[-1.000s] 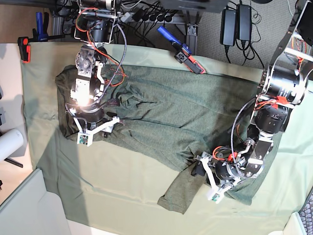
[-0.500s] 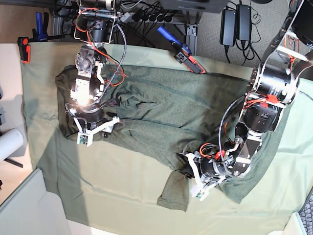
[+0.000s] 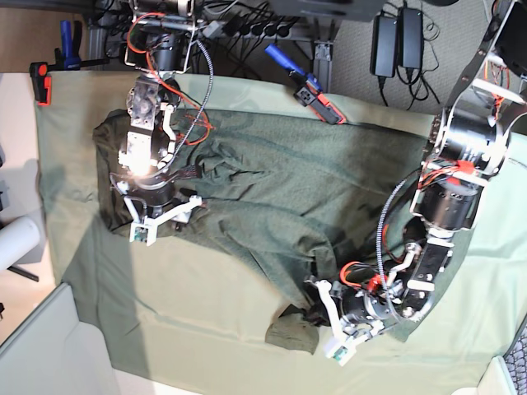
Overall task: Fold the T-shirt properly
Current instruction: 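Grasp the shirt hem with the left gripper and fold it inward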
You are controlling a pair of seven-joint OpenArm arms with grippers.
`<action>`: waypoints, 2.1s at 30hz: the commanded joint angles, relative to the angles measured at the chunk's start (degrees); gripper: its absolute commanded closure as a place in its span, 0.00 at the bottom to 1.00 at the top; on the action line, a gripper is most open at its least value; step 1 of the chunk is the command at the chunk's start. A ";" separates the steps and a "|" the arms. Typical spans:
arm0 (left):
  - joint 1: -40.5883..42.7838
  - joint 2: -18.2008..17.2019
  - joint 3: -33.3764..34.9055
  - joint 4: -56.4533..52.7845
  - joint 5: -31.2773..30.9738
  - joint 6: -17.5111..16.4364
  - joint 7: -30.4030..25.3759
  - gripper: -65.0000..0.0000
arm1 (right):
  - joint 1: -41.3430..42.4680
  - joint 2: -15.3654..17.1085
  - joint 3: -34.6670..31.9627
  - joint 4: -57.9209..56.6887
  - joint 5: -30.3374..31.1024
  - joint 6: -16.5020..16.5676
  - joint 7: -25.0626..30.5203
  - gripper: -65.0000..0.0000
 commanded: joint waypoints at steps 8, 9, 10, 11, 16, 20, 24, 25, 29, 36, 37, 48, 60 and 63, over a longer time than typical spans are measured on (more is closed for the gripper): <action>-1.27 -0.39 -0.13 4.04 -5.70 -0.72 3.72 0.95 | 0.74 0.44 0.15 0.92 0.04 -0.04 0.28 0.52; -0.85 -0.39 -0.13 4.04 -5.70 -0.87 3.72 0.88 | 0.74 0.44 0.15 0.92 0.04 -0.04 0.28 0.52; -0.39 -0.39 -0.13 4.04 -5.70 -0.87 3.72 0.80 | 0.74 0.44 0.15 0.92 0.02 -0.04 0.28 0.52; -0.02 -0.39 -0.13 4.04 -5.70 -0.87 3.69 0.74 | 0.74 0.44 0.15 0.92 0.02 -0.04 0.28 0.52; 1.18 -0.39 -0.13 4.04 -5.70 -0.83 3.06 0.72 | 0.74 0.44 0.15 0.92 0.07 -0.04 0.46 0.52; 1.11 -0.39 -0.13 4.04 -5.70 -0.83 3.04 0.72 | 0.74 0.44 0.15 0.92 0.07 -0.04 0.46 0.52; 1.11 -0.39 -0.17 4.04 -5.70 -0.83 2.93 0.90 | 0.74 0.44 0.15 0.92 0.48 -0.04 0.48 0.52; 1.11 -0.42 -0.17 4.07 -5.68 -0.83 2.60 0.95 | 0.74 0.46 0.15 0.92 0.70 -0.04 0.48 0.52; 1.11 -0.79 -0.20 4.09 -5.73 -3.78 2.64 1.00 | 0.76 0.44 0.15 0.92 1.11 -0.04 0.48 0.52; 1.51 -1.53 -3.63 4.44 -5.77 -6.45 2.93 1.00 | 0.74 0.46 0.15 0.92 1.11 -0.04 0.92 0.52; 1.60 -1.53 -5.49 4.48 -5.88 -6.49 3.21 1.00 | 0.74 0.44 0.15 0.92 1.11 -0.04 0.94 0.52; 8.59 -7.74 -17.46 18.25 -18.97 -9.13 13.18 1.00 | 0.74 0.46 0.15 0.92 1.60 -0.04 1.42 0.52; 30.25 -10.10 -18.08 45.20 -23.08 -9.13 16.33 1.00 | 0.74 0.46 0.15 0.92 2.16 -0.02 2.21 0.52; 32.83 -10.10 -19.82 47.91 -23.06 -9.13 16.31 1.00 | 0.74 0.46 0.15 0.92 2.16 -0.02 2.19 0.52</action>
